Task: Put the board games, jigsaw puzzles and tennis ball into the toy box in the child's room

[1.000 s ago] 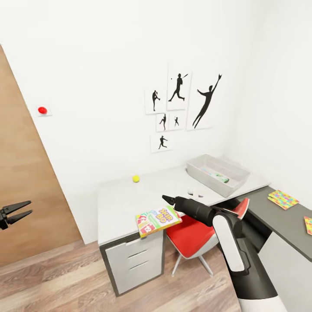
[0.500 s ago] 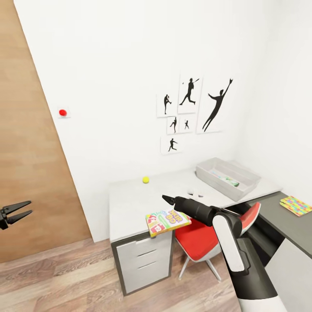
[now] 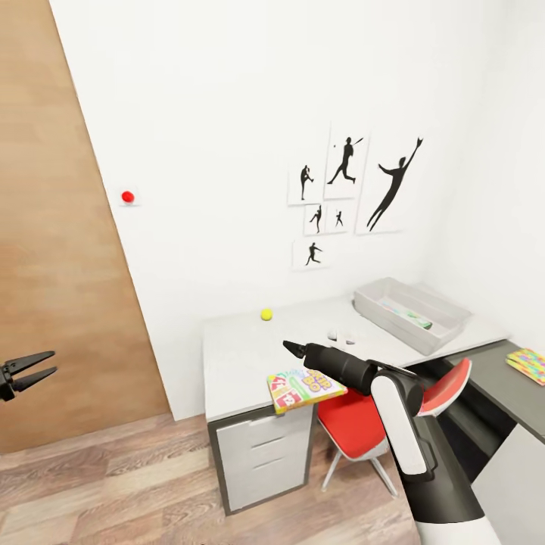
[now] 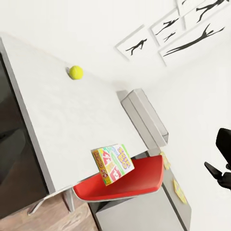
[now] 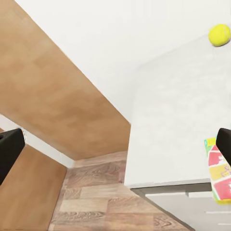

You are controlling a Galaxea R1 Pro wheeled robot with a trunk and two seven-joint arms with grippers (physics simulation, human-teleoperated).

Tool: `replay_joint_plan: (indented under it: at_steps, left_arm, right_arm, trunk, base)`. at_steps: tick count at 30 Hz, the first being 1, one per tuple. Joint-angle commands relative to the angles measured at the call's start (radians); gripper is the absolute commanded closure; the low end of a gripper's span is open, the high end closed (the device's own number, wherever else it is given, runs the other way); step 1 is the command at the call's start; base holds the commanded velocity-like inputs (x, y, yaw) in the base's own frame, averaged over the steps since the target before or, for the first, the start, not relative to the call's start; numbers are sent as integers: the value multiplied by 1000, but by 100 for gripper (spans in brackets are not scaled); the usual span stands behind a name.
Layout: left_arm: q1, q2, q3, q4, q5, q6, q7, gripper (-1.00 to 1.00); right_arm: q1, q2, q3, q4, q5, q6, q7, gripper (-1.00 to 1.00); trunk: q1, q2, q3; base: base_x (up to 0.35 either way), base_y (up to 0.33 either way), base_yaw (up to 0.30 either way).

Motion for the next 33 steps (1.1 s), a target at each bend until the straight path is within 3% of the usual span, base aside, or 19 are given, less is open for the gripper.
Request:
replay_joint_plan:
  at_steps: [1,9,21,33]
  left_arm:
    - [-1,0,-2,1,3,11,-3,-100]
    - [-1,-2,-2,1,3,11,-3,-100]
    - [-1,-3,-2,1,3,11,-3,-100]
    - [-1,-3,-2,1,3,11,-3,-100]
  right_arm:
    - [-1,1,-2,-1,8,5,8,-100]
    - [-1,0,-2,-1,8,5,8,-100]
    - [-1,0,-2,-1,8,5,8,-100]
    - [-1,-1,-2,-1,8,4,9,-100]
  trunk:
    - [1,-2,-2]
    - [1,-2,-2]
    - [1,-2,-2]
    - [1,-2,-2]
  base:
    - [0,3,251]
    - [-17,53,247]
    - [-7,35,67]
    - [0,61,242]
